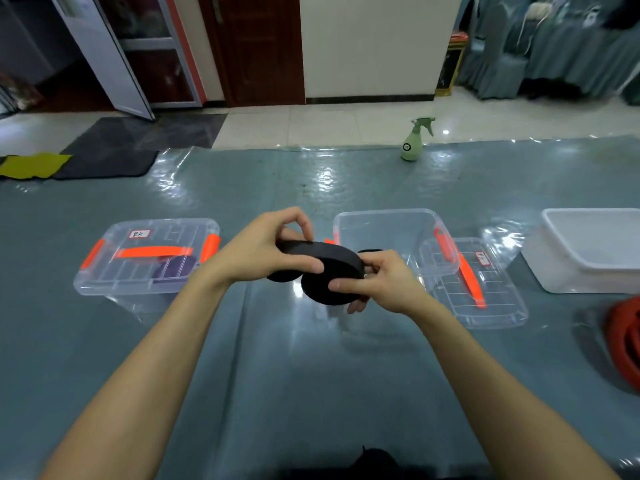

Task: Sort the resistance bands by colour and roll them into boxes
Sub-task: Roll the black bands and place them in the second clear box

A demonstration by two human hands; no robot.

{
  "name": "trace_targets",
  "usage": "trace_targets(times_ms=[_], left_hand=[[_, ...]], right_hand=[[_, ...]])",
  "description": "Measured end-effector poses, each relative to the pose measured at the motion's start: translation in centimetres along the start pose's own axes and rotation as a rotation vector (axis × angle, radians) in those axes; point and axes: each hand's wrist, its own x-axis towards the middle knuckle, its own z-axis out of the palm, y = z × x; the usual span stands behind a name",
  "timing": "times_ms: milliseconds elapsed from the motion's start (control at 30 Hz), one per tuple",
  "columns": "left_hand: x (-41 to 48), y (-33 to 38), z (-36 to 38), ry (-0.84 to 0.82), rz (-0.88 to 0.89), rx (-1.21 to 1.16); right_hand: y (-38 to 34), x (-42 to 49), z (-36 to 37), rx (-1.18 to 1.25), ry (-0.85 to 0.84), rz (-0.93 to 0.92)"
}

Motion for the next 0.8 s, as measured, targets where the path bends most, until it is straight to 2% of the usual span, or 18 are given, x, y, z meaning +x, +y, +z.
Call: trace_targets(times_ms=[133,367,700,800], left_hand=[[1.1,-1.5,2.1,0.168,0.074,-0.326],[3.9,-0.5,6.1,0.461,0.111,-0.486],[7.6,0.9,7.3,0.307,0.036,-0.441],[8.3,1.3,8.0,0.303,0.002,-0.332]], right_hand=[[-0.2,0.1,-1.2,0.164,0.045,0.007],[0.5,1.7,-2.6,0.344,0.116,-0.004],[2.1,3.5,-5.3,0.600,0.151,0.019],[3.1,4.1,-5.5,0.715,0.137,0.033]])
